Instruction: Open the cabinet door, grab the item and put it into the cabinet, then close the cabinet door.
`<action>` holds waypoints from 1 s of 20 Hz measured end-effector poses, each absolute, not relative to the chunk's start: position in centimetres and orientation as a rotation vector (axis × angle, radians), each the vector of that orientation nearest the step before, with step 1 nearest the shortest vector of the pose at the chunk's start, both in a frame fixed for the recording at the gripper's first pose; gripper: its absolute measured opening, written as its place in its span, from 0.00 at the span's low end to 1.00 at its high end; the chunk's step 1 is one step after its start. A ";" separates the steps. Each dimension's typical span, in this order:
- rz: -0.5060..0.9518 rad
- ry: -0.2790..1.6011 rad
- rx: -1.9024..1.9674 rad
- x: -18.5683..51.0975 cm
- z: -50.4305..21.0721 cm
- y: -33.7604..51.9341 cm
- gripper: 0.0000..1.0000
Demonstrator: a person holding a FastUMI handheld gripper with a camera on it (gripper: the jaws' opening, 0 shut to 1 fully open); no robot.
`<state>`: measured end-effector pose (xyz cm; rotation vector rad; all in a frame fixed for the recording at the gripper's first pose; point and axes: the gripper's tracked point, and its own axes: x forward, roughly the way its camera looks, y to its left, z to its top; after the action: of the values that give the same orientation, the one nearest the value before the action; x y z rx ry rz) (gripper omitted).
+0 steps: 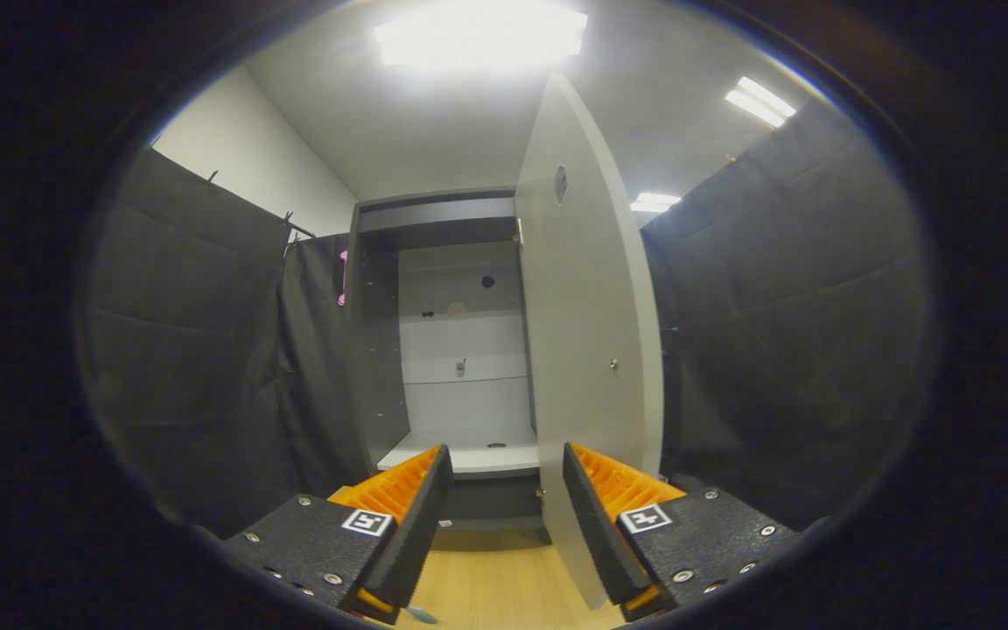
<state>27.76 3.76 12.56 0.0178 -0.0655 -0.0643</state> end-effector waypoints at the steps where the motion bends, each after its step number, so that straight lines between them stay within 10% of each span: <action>1: -0.041 -0.067 0.013 27.8 12.5 4.1 0.91; 20: 0.057 0.114 0.009 28.3 0.7 10.5 0.93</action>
<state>28.31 10.47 0.71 0.0087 0.1135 0.0566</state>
